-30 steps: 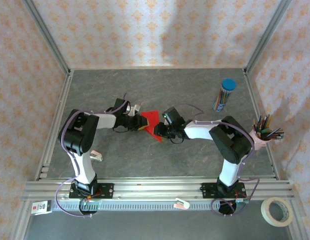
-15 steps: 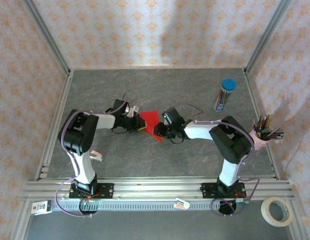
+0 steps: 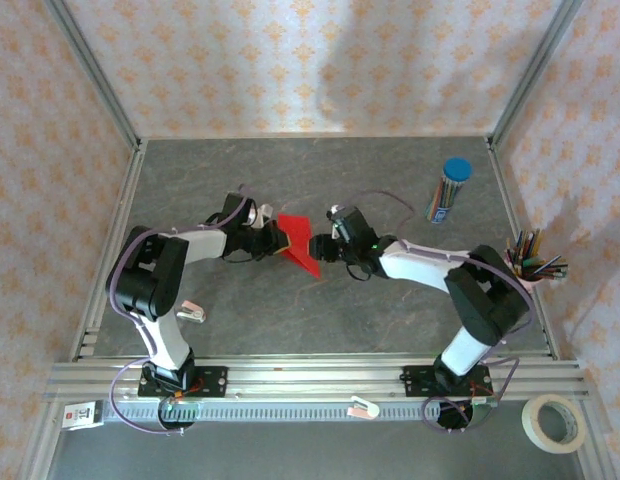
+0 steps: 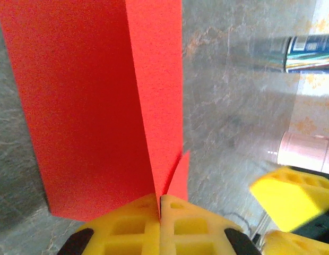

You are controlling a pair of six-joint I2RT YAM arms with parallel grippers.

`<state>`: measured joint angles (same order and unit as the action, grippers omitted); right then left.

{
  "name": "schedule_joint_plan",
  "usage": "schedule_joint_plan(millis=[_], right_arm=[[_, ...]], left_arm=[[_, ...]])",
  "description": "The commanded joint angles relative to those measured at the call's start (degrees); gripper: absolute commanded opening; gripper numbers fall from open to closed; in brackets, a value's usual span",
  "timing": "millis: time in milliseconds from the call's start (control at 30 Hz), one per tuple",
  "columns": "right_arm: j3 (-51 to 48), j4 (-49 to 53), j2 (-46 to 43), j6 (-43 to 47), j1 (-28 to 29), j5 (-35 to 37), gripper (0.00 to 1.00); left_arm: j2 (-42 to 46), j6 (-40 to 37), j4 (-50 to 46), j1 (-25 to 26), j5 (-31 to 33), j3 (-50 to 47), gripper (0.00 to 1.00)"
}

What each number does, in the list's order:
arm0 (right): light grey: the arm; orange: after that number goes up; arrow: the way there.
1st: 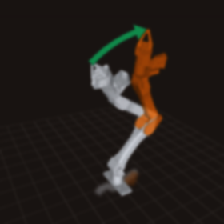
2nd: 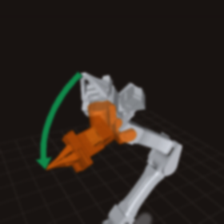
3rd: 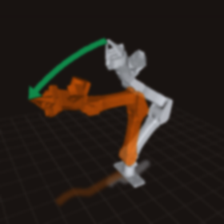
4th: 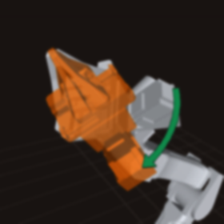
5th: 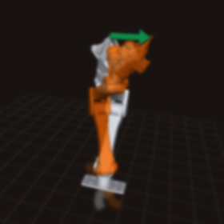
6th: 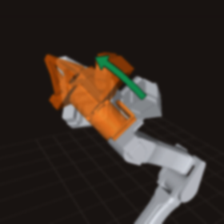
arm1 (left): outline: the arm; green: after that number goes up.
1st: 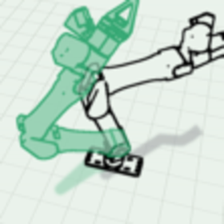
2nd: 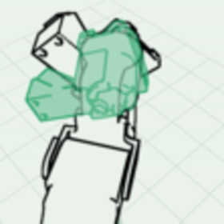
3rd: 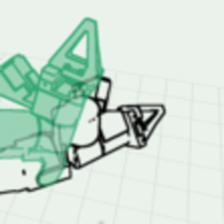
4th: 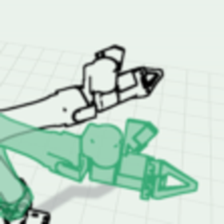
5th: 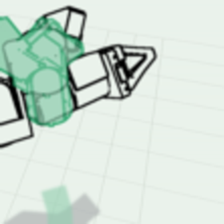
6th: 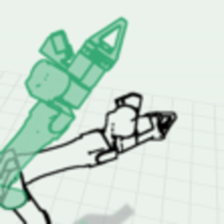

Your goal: Fold a paper plane with a square sheet of paper (pick it up from the middle)

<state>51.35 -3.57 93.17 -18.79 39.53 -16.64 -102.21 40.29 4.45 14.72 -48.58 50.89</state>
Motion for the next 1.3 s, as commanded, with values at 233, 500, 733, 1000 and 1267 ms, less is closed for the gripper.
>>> schedule_joint_plan(millis=[233, 500, 733, 1000, 1267], right_arm=[[-3.39, -5.26, -2.96, 14.38, 4.95, 9.05, 0.45], [0.54, -2.67, 4.03, 16.03, 10.33, 16.21, 0.38], [2.7, -2.27, 7.18, 16.02, 11.58, 19.3, 0.36], [3.58, -1.17, 8.7, 16.84, 11.84, 20.31, 0.37], [3.29, -1.17, 9.15, 17.38, 12.59, 19.55, 0.44]], left_arm=[[1.18, 5.83, -3.44, 2.72, 7.97, 1.57, 0.01], [2.75, 10.58, -1.56, 3.21, 7.28, 0.89, 0.01], [3.14, 12.48, -0.98, 3.89, 7.17, 0.74, 0.0], [3.24, 12.37, -1.54, 4.24, 7.89, 1.05, 0.0], [3.16, 12.42, -1.55, 4.44, 7.71, 1.16, 0.0]])
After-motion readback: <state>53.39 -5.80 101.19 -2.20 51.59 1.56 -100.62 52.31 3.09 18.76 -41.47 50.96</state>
